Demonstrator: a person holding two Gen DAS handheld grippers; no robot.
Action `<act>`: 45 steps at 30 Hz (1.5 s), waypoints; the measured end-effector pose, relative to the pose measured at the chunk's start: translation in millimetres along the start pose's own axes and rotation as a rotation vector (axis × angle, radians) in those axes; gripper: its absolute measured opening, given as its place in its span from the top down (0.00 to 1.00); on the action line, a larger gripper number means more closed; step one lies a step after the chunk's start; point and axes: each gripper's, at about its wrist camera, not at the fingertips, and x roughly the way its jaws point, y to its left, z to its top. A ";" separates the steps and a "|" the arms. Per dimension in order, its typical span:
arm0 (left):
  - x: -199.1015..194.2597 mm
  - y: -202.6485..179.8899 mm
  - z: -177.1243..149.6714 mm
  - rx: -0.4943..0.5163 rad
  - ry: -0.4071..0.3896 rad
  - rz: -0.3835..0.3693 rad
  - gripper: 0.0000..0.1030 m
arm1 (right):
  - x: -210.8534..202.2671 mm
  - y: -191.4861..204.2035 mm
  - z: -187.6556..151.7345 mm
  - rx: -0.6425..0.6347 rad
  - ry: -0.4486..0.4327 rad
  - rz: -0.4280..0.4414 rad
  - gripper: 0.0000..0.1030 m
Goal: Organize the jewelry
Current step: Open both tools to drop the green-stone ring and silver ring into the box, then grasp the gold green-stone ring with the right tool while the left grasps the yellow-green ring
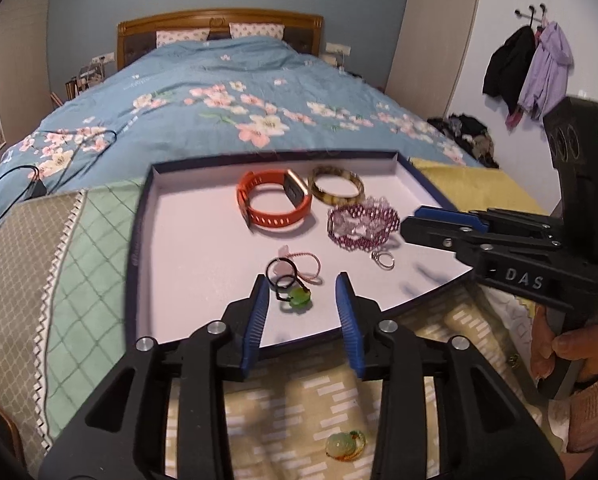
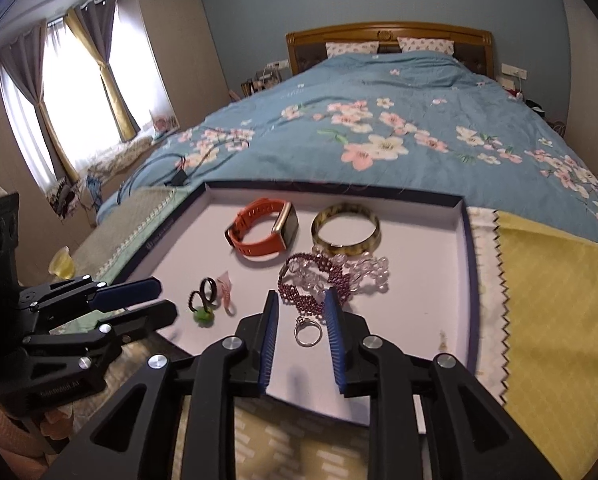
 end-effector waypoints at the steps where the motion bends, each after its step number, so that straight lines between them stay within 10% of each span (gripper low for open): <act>1: -5.7 1.4 -0.7 0.000 -0.013 0.002 0.65 | -6.7 -1.3 -0.4 0.004 -0.012 0.002 0.76; 34: -53.0 -22.2 -74.3 0.128 0.065 -0.060 0.54 | -82.1 -4.9 -126.3 -0.049 0.120 -0.072 0.65; 45: -43.0 -25.6 -79.5 0.138 0.113 -0.068 0.57 | -76.4 -2.3 -121.5 -0.078 0.119 -0.100 0.89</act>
